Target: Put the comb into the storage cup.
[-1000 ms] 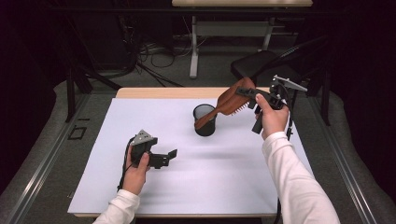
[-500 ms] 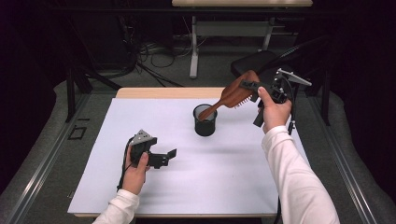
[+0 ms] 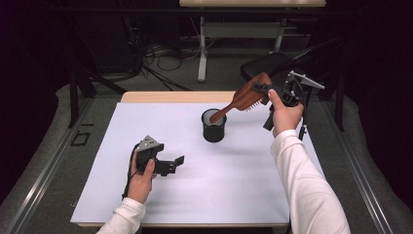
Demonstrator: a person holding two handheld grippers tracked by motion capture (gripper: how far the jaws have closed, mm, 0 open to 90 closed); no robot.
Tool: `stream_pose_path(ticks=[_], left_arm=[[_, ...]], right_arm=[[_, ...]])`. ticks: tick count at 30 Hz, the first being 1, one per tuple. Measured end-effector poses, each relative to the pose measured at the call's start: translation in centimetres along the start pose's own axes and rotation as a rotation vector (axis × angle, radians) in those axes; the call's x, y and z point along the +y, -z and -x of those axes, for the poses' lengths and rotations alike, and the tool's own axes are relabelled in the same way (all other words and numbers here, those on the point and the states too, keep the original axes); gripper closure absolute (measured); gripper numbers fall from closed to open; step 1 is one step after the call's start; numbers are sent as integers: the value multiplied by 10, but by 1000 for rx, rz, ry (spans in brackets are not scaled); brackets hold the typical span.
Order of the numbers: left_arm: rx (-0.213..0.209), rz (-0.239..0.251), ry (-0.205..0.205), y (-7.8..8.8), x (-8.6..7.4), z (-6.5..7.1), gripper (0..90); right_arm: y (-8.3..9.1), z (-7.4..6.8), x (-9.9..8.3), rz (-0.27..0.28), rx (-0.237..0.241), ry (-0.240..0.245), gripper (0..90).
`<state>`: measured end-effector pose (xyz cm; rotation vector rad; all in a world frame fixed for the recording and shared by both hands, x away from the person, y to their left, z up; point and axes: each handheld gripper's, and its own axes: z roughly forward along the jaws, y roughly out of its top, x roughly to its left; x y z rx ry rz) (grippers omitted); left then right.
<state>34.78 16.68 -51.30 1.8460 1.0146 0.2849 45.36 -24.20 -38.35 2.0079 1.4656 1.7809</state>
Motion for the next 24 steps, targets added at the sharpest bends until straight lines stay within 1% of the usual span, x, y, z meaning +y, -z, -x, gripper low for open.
stream_pose_path(ticks=[6,11,19,21,24], left_arm=[[-1,1,1,0,0,0,11],[-1,0,1,0,0,0,11],[-1,1,3,0,0,-1,11],[-1,0,1,0,0,-1,11],[-1,-1,1,0,0,-1,11]], right_arm=[[-6,0,-2,8,-23,3,498],[-10,-1,-4,16,-38,17,498],[-17,-1,-7,22,-58,24,498],[-18,-1,-7,22,-65,36,497],[-21,-2,-9,21,-73,40,497]])
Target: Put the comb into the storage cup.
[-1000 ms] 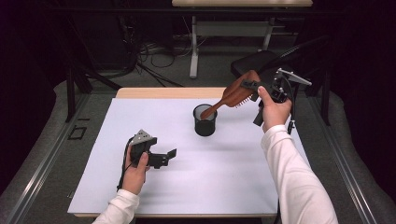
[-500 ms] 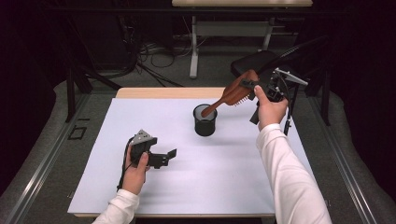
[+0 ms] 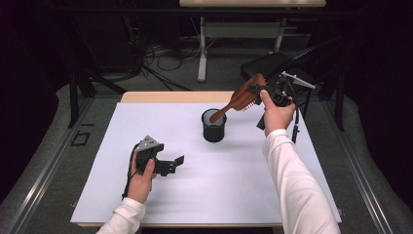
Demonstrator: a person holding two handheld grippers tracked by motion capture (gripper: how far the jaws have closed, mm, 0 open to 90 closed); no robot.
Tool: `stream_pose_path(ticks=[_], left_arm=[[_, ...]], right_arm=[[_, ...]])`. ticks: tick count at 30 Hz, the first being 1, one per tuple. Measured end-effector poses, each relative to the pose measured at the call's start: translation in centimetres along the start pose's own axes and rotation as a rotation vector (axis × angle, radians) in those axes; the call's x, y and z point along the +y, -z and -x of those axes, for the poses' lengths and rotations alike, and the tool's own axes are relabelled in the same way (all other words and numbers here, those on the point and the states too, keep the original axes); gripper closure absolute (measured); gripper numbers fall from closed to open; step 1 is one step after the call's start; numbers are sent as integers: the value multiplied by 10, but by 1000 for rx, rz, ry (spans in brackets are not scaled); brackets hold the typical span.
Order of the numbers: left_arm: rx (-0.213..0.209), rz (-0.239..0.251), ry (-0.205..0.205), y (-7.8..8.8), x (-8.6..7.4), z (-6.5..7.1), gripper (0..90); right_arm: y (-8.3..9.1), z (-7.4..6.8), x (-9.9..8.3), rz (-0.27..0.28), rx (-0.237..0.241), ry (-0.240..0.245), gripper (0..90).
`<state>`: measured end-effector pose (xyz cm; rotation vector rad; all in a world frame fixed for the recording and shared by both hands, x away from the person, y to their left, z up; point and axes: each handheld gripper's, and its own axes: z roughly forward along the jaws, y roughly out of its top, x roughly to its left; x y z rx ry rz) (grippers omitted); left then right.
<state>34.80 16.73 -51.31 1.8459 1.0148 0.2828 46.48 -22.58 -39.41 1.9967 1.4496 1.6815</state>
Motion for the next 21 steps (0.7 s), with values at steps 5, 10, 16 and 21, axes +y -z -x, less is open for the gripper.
stream_pose_path(ticks=[5,10,16,21], left_arm=[[-1,0,2,0,0,0,10],[-2,4,4,0,0,0,11],[1,3,4,1,0,-1,11],[0,9,5,1,0,-1,11]], right_arm=[[-4,-1,-2,-1,-2,5,497],[-8,-1,-5,-4,-5,7,497],[-14,-3,-9,-11,-8,7,497],[-19,-3,-12,-23,-12,15,496]])
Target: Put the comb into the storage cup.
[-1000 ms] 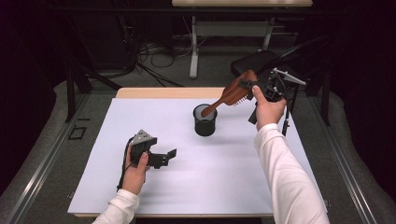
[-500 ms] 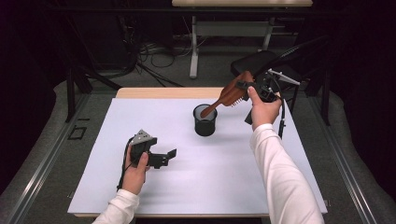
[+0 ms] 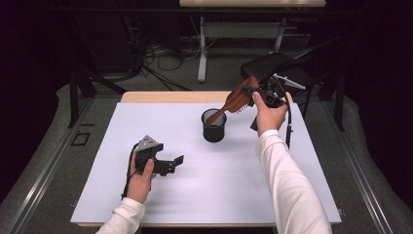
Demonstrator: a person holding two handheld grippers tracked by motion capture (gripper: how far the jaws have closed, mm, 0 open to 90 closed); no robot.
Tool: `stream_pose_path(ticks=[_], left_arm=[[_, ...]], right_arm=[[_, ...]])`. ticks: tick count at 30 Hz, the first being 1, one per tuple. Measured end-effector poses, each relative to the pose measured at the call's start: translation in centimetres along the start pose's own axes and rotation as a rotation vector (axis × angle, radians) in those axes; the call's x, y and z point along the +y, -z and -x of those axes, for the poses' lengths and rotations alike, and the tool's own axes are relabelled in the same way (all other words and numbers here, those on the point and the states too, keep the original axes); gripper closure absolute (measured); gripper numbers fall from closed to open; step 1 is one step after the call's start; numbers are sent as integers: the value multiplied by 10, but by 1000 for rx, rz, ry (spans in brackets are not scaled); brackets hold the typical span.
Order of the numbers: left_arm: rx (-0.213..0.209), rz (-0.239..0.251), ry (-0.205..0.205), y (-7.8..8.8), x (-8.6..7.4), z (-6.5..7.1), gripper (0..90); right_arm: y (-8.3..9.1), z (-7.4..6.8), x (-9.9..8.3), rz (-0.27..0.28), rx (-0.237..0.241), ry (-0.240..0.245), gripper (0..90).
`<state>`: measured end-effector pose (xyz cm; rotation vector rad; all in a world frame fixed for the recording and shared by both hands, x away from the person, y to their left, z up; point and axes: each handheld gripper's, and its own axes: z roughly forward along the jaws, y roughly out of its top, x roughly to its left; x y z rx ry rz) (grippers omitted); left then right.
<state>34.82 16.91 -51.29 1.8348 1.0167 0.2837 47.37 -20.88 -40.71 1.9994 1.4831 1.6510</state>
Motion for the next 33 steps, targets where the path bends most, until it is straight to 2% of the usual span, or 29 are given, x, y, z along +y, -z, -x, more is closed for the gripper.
stream_pose_path(ticks=[33], left_arm=[[2,-11,3,0,-1,0,11]], right_arm=[[-20,8,-17,-44,-37,5,496]])
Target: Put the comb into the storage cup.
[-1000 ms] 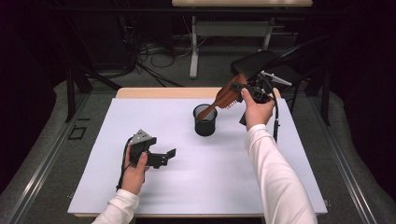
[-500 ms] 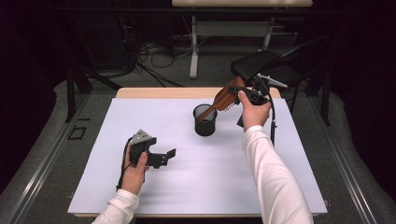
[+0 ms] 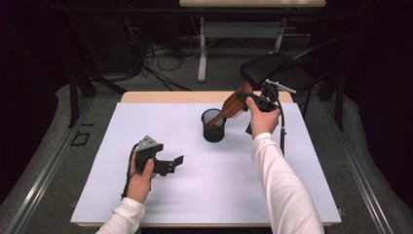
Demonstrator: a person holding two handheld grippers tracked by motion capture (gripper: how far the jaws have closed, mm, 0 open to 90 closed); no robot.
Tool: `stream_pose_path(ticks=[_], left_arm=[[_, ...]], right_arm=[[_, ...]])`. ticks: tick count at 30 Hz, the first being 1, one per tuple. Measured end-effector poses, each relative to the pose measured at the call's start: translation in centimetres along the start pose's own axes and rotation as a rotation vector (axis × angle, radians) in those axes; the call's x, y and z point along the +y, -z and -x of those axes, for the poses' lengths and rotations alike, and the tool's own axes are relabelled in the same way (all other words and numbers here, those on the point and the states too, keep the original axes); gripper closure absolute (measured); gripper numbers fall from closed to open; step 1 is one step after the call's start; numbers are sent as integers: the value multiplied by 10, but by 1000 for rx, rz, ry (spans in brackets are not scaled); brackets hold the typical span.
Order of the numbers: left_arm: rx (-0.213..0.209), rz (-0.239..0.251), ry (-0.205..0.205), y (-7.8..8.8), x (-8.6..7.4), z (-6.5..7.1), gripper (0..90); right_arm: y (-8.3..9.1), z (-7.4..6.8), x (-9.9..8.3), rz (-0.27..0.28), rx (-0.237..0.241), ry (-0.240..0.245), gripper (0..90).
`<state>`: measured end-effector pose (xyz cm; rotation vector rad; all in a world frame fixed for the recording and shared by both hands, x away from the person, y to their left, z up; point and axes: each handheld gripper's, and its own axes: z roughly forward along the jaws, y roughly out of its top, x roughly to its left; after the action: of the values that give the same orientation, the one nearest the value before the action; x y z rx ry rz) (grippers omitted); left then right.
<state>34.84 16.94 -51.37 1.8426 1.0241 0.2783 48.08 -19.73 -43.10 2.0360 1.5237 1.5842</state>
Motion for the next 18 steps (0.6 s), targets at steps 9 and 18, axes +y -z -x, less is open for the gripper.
stream_pose_path(ticks=[9,18], left_arm=[[1,1,3,0,0,-1,11],[0,3,4,0,0,-1,11]], right_arm=[[-6,1,-5,-4,-12,5,495],[-8,1,-7,-9,-22,13,495]])
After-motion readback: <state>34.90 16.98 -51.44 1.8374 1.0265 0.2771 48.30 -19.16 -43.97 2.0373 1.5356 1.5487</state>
